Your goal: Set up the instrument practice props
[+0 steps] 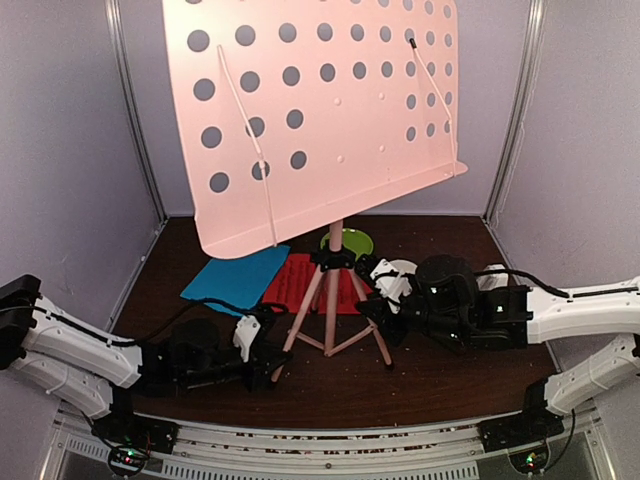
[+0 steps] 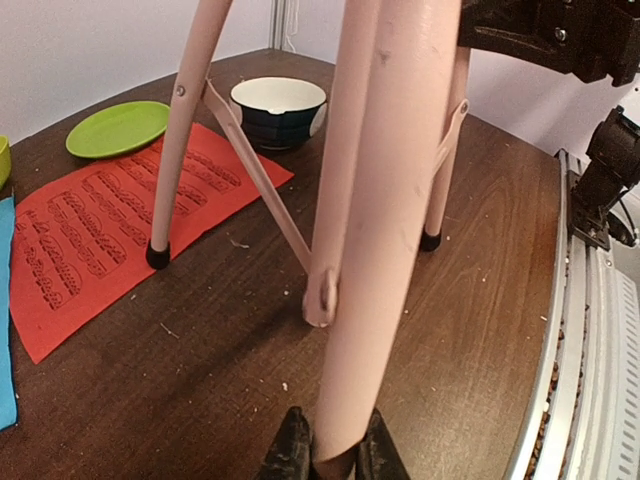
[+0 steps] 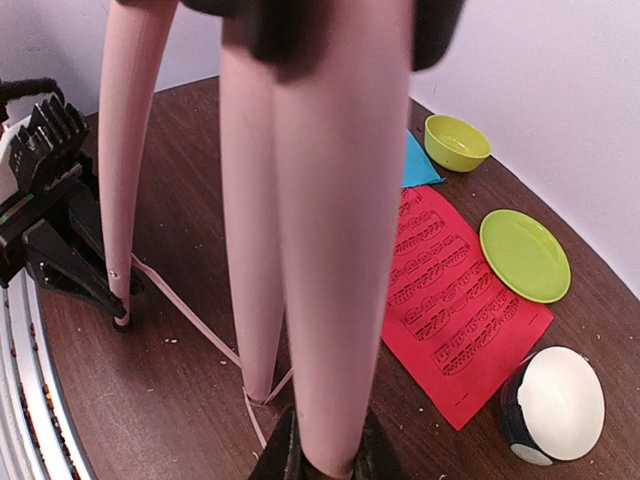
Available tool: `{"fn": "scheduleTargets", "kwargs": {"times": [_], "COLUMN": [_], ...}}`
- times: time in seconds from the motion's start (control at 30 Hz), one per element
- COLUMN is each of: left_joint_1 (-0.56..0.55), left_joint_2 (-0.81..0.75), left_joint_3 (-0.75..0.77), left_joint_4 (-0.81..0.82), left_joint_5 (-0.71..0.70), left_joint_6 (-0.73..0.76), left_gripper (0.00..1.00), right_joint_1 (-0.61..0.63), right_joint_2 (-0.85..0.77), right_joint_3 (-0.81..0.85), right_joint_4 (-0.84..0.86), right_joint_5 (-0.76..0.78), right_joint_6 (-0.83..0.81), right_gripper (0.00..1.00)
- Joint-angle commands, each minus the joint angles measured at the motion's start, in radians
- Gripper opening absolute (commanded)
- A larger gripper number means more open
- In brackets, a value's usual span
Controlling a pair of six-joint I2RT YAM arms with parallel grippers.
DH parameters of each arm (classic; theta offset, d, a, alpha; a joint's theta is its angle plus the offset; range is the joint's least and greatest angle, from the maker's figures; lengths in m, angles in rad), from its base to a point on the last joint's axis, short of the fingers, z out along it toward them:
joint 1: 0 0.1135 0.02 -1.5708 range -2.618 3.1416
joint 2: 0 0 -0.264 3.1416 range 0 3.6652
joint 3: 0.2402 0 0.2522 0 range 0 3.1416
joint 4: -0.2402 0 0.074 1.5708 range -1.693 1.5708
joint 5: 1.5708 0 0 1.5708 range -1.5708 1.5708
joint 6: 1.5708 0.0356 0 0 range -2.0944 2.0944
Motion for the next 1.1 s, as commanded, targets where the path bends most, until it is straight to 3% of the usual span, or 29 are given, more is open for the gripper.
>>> {"fn": "scheduleTargets", "kwargs": {"times": [0.0,0.23,0.4,0.63,0.93,1.07], "left_joint_1": [0.042,0.051,0.051,0.04,0.037,0.036], "left_joint_2": [-0.051,-0.187,-0.137,-0.116,-0.304,-0.283], "left_joint_3": [-0.124,-0.234,-0.241,-0.177,-0.044,0.033], "left_joint_4": [-0.216,-0.24,-0.202,-0.196,-0.362,-0.387], "left_joint_5": [-0.184,-0.244,-0.201,-0.141,-0.084,-0.062], "left_joint_6": [-0.124,-0.111,-0.125,-0.023,0.086,0.139], "left_gripper": [0.0,0.0,0.0,0.01,0.64,0.7], "right_joint_1": [-0.007,0.001,0.002,0.057,0.1,0.105], "right_joint_2": [-0.114,-0.134,-0.138,-0.09,-0.053,-0.047], "right_joint_3": [-0.041,-0.085,-0.086,-0.054,-0.039,-0.045], "right_joint_4": [-0.073,-0.076,-0.074,-0.049,-0.036,-0.023], "right_joint_5": [0.207,0.241,0.225,0.176,0.202,0.207], "right_joint_6": [-0.063,-0.049,-0.055,-0.049,-0.003,0.014], "right_gripper": [0.0,0.0,0.0,0.0,0.0,0.0]}}
